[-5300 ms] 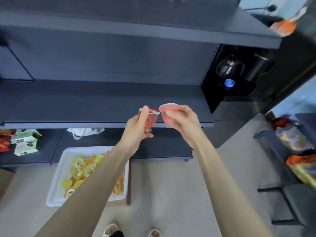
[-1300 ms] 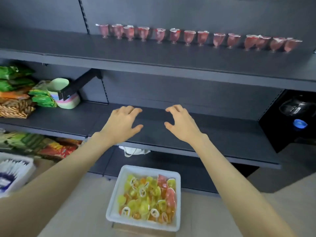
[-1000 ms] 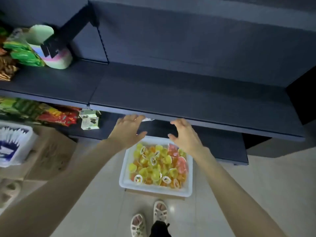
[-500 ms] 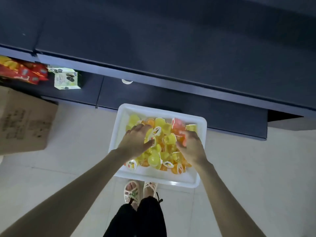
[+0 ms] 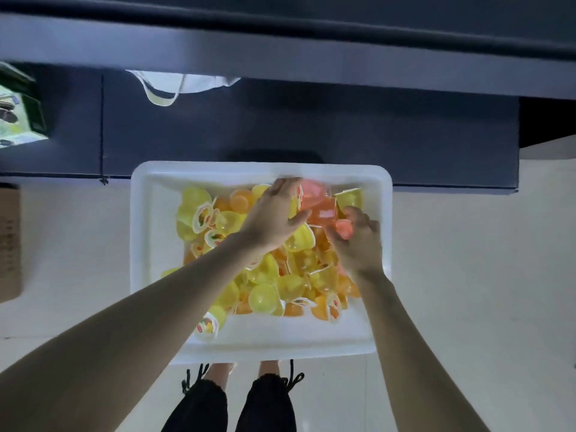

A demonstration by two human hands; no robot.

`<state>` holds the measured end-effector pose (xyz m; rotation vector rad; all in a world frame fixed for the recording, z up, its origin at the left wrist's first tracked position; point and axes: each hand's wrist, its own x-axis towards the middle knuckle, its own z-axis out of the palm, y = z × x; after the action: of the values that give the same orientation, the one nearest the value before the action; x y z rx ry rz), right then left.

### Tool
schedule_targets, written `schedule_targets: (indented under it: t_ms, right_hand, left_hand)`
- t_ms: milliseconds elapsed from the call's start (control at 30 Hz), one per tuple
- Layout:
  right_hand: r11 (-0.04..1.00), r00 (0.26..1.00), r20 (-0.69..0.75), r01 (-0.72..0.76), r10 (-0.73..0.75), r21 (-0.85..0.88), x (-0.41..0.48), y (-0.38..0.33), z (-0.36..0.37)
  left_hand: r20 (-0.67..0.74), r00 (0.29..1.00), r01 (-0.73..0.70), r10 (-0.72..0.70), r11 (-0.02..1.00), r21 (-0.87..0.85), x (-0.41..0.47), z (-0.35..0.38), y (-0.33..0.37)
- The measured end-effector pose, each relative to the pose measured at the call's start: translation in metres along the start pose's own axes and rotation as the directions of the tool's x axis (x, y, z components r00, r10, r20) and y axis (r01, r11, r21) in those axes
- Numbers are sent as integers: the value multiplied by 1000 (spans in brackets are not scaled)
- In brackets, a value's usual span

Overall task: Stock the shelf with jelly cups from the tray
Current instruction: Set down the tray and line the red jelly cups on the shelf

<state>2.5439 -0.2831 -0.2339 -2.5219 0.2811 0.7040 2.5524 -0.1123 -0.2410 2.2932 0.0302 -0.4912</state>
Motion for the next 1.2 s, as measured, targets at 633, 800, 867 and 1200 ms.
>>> schedule_targets:
  t_ms: [633, 800, 867, 1200]
  right_hand:
    - [973, 992, -91, 108, -90, 207, 16, 4, 32]
    - [956, 999, -41, 29, -18, 291, 18, 10, 33]
    - [939, 999, -39, 45, -33, 340, 14, 11, 32]
    - [760, 995, -95, 48, 18, 649, -71, -26, -23]
  left_hand:
    - [-188, 981, -3, -40, 974, -224, 8, 25, -16]
    - [-44, 999, -13, 5, 983, -182, 13, 13, -15]
    - [8, 1000, 5, -4, 987, -163, 11, 9, -13]
    - [-197, 920, 166, -338, 794, -585, -82, -29, 41]
